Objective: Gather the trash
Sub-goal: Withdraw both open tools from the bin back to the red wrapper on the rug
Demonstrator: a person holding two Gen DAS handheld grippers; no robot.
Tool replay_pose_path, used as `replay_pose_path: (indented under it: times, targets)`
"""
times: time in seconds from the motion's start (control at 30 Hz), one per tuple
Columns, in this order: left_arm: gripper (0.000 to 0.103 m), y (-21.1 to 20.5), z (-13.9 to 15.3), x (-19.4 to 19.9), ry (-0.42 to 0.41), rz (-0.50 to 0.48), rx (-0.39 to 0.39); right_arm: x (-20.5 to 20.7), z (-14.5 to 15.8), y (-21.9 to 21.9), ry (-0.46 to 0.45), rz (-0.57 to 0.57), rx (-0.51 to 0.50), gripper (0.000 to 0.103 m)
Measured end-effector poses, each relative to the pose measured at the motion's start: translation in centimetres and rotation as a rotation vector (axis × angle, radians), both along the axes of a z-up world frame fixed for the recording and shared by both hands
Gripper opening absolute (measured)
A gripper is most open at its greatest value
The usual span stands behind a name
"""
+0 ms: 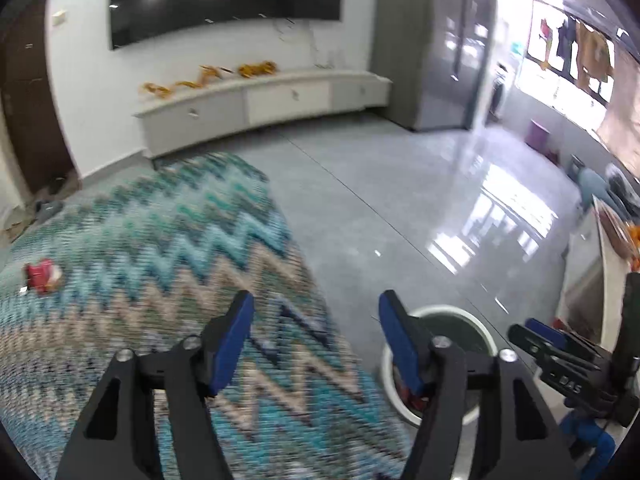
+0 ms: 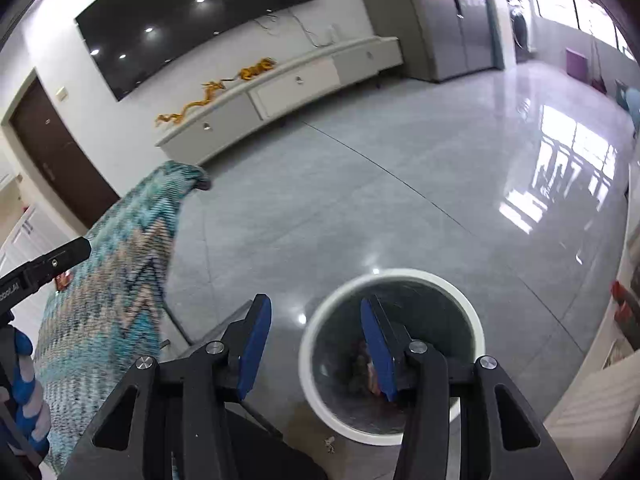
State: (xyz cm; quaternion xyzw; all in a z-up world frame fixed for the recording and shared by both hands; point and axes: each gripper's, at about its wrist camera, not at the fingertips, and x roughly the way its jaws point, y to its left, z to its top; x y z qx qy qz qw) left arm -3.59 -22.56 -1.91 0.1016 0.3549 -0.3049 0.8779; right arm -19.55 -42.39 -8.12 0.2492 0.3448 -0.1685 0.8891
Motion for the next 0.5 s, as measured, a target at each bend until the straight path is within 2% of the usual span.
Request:
replay_pose_path:
  times: [0.2,0.5]
  targets:
    - [0.068,4.8,2.0,0.7,-0.055,0.099,-0.021,2.2,3.1,3.4,-0.045,0.077,-0.050,0.045]
    - [0.068,10.4,4.5,0.9,-0.130,0.196,-0.046,5.5,5.6,8.5,-0.069,0.180,-0.106,0.045]
